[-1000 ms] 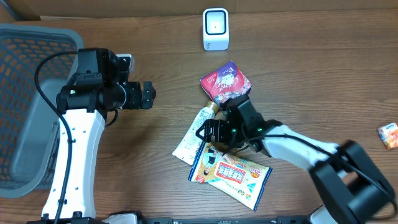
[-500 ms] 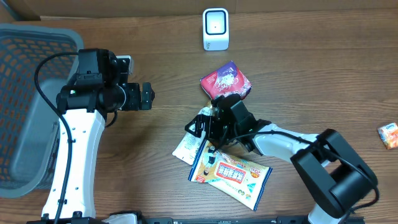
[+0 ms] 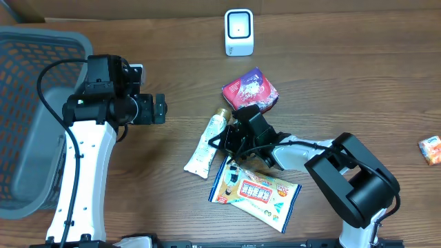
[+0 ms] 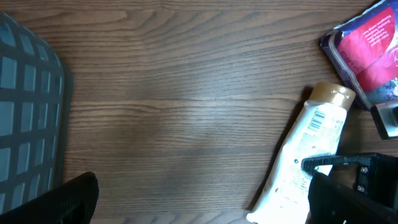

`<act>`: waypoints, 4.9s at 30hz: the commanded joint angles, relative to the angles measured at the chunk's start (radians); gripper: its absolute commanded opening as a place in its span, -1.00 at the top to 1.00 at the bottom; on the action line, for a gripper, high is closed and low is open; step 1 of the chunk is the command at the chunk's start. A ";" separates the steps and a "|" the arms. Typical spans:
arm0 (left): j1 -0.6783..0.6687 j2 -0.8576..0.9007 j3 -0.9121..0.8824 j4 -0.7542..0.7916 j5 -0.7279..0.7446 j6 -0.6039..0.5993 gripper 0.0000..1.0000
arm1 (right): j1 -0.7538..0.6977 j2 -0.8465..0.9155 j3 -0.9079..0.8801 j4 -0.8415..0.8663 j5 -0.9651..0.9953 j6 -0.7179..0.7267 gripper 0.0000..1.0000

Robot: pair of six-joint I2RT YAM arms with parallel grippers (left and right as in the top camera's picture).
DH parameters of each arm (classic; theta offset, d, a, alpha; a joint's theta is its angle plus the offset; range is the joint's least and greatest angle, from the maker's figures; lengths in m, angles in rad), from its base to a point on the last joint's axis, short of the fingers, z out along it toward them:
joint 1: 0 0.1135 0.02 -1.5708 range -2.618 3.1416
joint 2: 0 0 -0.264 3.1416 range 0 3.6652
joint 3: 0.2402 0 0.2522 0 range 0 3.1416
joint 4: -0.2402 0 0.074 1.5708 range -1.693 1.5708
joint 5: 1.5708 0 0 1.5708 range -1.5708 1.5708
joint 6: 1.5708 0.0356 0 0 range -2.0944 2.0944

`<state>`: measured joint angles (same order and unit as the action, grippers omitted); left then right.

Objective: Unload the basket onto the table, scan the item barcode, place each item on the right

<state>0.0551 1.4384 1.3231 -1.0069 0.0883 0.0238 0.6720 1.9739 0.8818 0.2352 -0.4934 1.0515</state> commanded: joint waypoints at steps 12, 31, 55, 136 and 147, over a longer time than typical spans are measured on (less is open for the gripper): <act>0.006 -0.008 0.001 -0.003 -0.023 -0.017 -1.00 | -0.027 0.067 -0.063 0.054 -0.183 -0.287 0.92; 0.006 -0.008 0.001 -0.006 -0.047 -0.028 -1.00 | -0.255 -0.442 -0.062 0.020 -0.680 -0.360 0.92; 0.006 -0.008 0.001 -0.006 -0.047 -0.028 -1.00 | -0.277 -0.541 -0.062 -0.036 -0.584 -0.451 0.92; 0.006 -0.008 0.001 -0.006 -0.047 -0.028 -1.00 | -0.334 0.527 0.812 0.533 0.622 -2.535 0.92; 0.006 -0.008 0.001 -0.006 -0.047 -0.028 -1.00 | -0.282 0.372 0.812 0.517 1.077 -2.246 0.92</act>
<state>0.0551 1.4384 1.3224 -1.0142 0.0475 0.0055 0.3626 2.5046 1.6573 0.7322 0.3119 -1.4017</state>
